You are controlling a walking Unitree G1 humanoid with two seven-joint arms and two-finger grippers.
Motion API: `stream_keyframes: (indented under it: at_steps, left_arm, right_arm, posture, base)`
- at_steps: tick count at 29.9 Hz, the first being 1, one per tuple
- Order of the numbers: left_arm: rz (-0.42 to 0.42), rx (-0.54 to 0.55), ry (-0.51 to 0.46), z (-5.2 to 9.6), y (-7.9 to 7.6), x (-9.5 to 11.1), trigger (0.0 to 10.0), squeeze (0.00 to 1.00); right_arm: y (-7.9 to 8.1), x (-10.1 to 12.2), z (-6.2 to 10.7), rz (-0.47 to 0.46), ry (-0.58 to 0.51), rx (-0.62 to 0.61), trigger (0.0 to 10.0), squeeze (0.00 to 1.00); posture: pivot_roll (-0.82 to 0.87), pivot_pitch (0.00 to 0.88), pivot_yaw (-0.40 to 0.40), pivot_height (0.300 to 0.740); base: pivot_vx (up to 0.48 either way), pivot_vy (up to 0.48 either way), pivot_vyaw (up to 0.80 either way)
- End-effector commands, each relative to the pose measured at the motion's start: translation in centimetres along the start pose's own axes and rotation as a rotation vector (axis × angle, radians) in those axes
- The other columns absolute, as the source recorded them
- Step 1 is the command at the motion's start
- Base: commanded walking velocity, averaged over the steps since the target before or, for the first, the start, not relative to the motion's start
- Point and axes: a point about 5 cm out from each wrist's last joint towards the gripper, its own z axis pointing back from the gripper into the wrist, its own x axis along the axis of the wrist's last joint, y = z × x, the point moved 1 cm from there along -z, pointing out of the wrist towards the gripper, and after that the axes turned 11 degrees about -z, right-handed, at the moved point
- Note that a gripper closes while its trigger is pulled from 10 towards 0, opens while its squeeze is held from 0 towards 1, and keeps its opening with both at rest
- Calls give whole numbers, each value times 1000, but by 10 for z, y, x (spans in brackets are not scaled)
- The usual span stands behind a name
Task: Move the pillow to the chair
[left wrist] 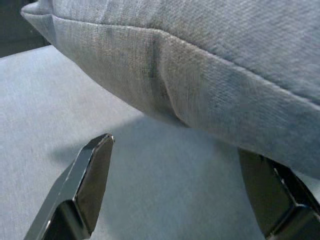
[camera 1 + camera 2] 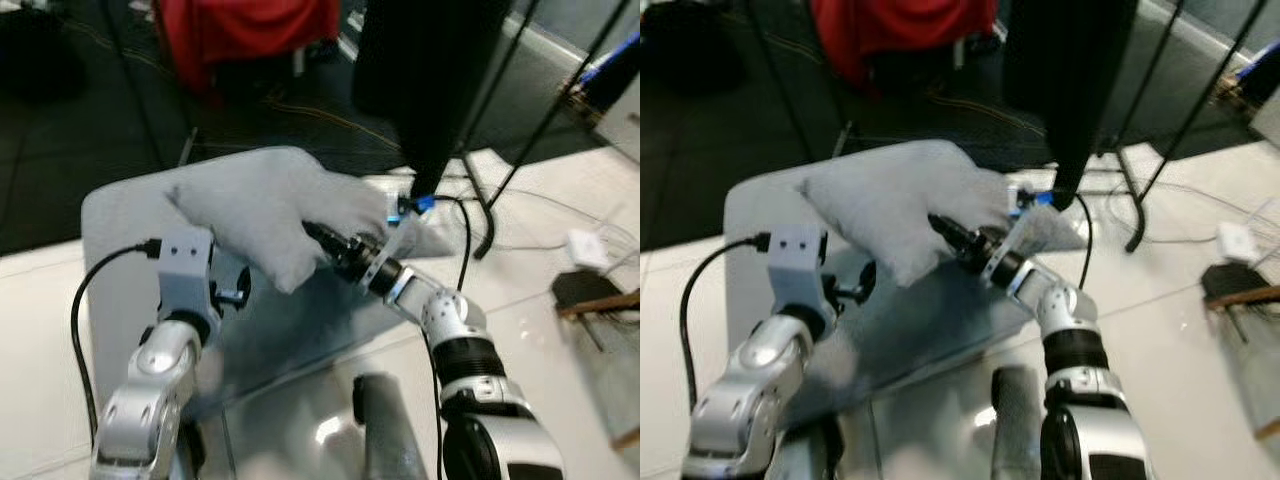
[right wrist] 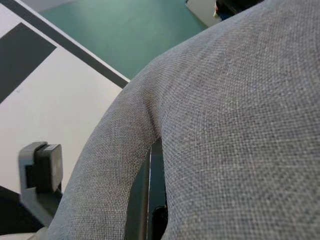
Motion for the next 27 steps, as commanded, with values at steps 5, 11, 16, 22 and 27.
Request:
stream_keyframes:
  at_steps: [5,11,16,22,27]
  left_arm:
    - [-8,19,11,-5,-1,-10,10000,0]
    - [-4,17,22,-10,-3,-18,10000,0]
    - [-6,24,25,-15,-3,-21,10000,0]
    - [2,28,11,-16,-3,-22,10000,0]
    - [-10,27,18,-16,-3,-24,10000,0]
  right_arm:
    - [-7,1,1,53,-19,-72,0,0]
    - [-12,4,10,71,-50,-140,0,0]
    - [-19,6,17,89,-58,-195,0,0]
    - [-24,5,20,93,-61,-223,0,0]
    - [-25,4,21,96,-61,-233,0,0]
  posture:
    - [-165,0,-56,546]
    - [-174,0,-44,564]
    - [-174,0,-40,578]
    - [-174,0,-37,591]
    - [-172,0,-36,605]
  base:
    - [0,0,0]
    - [0,0,0]
    - [-231,0,0]
    - [-112,0,0]
    - [-192,0,0]
